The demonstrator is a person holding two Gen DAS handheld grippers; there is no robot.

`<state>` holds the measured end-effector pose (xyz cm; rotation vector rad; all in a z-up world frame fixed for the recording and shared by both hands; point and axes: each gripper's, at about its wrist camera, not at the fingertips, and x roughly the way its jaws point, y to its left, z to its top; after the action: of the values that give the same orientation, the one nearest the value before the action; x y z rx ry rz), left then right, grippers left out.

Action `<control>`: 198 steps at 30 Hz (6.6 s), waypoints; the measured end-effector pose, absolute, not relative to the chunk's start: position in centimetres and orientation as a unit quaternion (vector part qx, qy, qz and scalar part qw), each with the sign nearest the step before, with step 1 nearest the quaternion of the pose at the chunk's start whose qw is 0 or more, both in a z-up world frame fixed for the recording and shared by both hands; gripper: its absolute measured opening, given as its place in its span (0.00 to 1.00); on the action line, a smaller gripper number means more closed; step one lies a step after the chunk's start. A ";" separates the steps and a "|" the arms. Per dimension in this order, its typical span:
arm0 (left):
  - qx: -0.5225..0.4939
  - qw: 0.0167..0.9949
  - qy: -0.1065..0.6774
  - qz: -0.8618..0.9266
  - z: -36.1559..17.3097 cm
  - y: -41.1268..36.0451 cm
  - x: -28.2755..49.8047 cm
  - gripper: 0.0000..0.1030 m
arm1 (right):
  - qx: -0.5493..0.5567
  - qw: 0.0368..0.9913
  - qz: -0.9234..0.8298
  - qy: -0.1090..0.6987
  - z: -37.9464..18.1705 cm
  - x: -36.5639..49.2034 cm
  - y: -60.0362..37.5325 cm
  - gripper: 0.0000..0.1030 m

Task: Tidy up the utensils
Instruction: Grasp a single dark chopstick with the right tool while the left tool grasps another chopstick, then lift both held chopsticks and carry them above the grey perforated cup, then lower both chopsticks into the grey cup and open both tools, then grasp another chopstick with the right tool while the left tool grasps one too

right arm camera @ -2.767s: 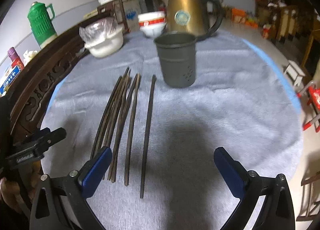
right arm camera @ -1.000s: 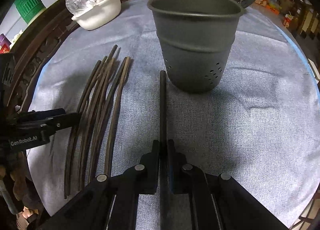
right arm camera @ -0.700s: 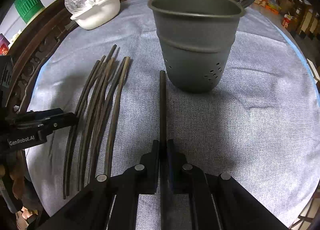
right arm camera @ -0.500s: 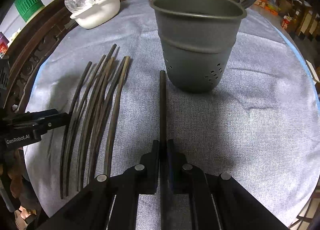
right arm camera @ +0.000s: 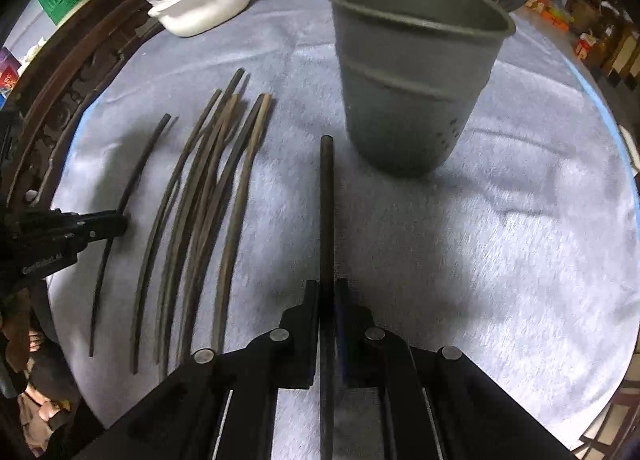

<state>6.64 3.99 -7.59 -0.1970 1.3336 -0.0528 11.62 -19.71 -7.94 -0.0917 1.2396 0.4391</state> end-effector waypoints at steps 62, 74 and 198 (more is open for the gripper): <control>-0.089 0.970 0.212 0.078 3.6 5.3 1.6 0.07 | 0.014 0.974 0.125 0.186 3.8 2.5 -21.7 0.08; -0.126 0.971 0.197 0.054 4.6 6.6 -8.0 0.08 | 0.043 0.972 0.135 0.185 5.0 -6.0 -24.3 0.08; -0.081 0.849 0.522 -0.003 -6.7 -2.5 8.8 0.72 | 0.002 0.819 0.200 0.538 -8.8 10.3 -17.7 0.09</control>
<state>8.78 -2.50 -6.68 -0.1703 1.0993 -0.0064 10.34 -17.75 -8.81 0.0036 1.1460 0.4267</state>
